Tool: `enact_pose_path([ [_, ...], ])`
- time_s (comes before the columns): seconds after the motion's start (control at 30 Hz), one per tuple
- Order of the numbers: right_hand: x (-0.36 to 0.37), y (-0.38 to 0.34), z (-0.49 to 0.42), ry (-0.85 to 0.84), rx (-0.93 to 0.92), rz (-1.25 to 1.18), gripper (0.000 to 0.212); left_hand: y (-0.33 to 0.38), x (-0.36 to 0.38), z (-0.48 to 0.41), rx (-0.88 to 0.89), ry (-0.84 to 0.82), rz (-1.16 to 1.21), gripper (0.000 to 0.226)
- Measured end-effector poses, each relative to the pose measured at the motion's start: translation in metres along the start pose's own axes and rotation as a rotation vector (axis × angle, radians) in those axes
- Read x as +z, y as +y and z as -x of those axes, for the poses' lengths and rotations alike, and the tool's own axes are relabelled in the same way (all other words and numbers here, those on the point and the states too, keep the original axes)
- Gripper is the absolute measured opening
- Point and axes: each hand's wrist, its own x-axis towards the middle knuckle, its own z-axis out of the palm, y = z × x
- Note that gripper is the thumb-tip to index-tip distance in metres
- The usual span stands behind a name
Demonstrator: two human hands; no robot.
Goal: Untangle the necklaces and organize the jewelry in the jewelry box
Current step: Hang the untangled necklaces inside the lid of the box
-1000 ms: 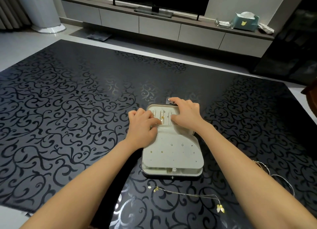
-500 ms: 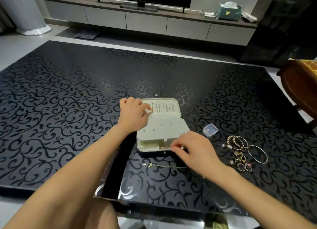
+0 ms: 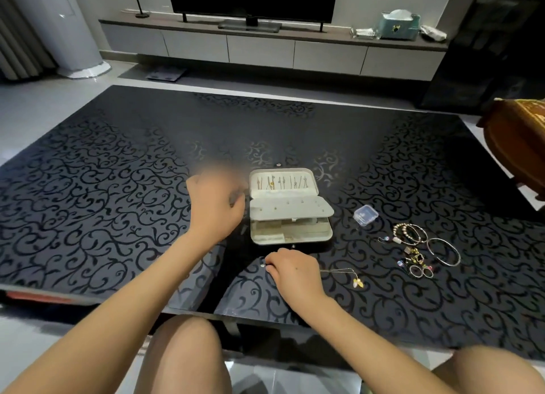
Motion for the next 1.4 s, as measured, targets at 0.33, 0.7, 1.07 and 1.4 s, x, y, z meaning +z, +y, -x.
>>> enact_pose_path([
  [0.33,-0.014,-0.008,0.007,0.025,0.026,0.107,0.045,0.028,-0.028,0.018,-0.017,-0.163,0.291,0.017],
  [0.7,-0.114,0.023,0.020,0.200,0.068,-0.413,0.012,0.098,-0.039,0.019,-0.184,-0.564,0.837,0.014],
  [1.07,-0.165,0.050,0.025,0.160,0.079,-0.610,0.021,0.142,-0.037,-0.001,-0.156,-0.553,0.831,0.010],
  [1.4,-0.169,0.065,0.027,0.119,0.095,-0.831,0.014,0.148,-0.056,-0.038,-0.032,-0.662,0.613,0.009],
])
